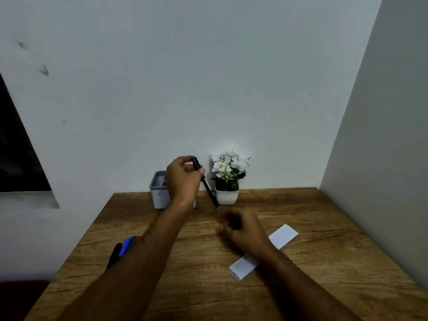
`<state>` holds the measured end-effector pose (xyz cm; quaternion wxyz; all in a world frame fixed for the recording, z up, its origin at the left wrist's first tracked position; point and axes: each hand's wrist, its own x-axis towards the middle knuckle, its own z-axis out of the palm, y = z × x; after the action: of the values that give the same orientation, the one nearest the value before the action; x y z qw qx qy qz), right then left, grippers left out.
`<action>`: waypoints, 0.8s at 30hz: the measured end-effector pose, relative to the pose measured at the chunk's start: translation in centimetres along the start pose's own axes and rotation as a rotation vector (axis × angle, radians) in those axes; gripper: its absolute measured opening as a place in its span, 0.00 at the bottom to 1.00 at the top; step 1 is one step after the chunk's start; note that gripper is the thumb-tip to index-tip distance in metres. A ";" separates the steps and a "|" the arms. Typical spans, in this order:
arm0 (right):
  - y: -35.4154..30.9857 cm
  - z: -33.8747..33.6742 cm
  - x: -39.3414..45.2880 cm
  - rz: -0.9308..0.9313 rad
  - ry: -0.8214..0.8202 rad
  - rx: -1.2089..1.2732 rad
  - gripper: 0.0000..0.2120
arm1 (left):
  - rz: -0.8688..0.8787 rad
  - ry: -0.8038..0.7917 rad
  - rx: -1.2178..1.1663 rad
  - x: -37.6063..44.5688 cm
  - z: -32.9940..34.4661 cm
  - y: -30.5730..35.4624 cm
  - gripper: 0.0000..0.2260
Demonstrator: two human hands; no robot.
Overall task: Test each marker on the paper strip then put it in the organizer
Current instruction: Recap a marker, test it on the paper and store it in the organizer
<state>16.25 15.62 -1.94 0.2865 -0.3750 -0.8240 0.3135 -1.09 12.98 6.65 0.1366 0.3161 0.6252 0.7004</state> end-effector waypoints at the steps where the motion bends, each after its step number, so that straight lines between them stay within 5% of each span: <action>1: -0.3 0.1 0.1 -0.029 -0.007 -0.046 0.19 | 0.067 0.021 0.063 0.5 -0.3 0.5 0.15; 5: -1.2 0.6 0.8 -0.101 -0.023 -0.160 0.19 | 0.239 0.085 0.208 2.9 -1.0 1.9 0.17; 17: -1.7 1.9 3.3 -0.250 -0.071 -0.292 0.23 | 0.288 0.066 0.311 7.9 0.2 0.5 0.14; 24: -0.8 2.6 3.9 -0.274 -0.033 -0.304 0.12 | 0.278 -0.017 0.468 8.9 1.0 -1.6 0.14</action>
<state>11.94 17.50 -2.06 0.2528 -0.2930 -0.9099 0.1496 -7.62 19.27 7.55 -0.0323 0.4278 0.7196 0.5460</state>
